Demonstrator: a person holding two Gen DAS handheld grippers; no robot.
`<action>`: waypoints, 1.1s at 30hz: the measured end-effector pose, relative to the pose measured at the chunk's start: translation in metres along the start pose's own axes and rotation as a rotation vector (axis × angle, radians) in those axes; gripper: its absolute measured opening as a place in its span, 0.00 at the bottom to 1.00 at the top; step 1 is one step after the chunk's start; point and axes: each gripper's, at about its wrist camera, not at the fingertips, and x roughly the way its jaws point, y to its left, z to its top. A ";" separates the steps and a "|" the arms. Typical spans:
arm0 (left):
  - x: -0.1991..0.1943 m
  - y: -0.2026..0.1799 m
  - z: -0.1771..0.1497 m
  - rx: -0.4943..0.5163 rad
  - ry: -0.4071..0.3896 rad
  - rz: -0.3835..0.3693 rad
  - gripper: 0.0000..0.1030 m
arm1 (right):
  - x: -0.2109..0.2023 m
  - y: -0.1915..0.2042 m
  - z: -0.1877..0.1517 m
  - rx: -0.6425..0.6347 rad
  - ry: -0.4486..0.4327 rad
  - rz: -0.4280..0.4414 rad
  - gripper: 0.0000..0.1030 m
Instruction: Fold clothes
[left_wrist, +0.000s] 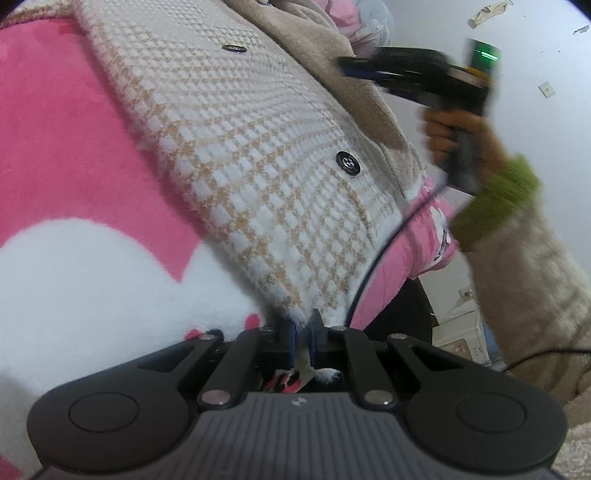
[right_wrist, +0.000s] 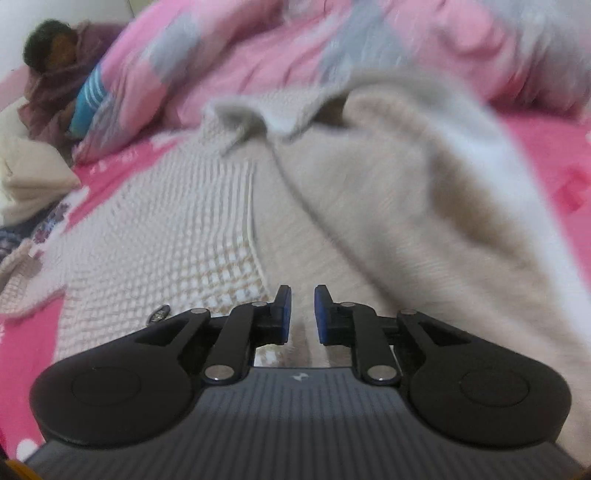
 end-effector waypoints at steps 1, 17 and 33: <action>0.000 0.000 0.000 -0.002 0.000 0.001 0.09 | -0.018 -0.001 0.000 -0.002 -0.016 0.015 0.13; -0.045 -0.035 -0.013 0.180 -0.136 0.201 0.20 | -0.068 0.018 -0.098 -0.142 0.091 0.050 0.13; 0.005 -0.008 0.068 0.301 -0.362 0.386 0.19 | 0.003 0.101 -0.045 -0.266 0.052 0.171 0.10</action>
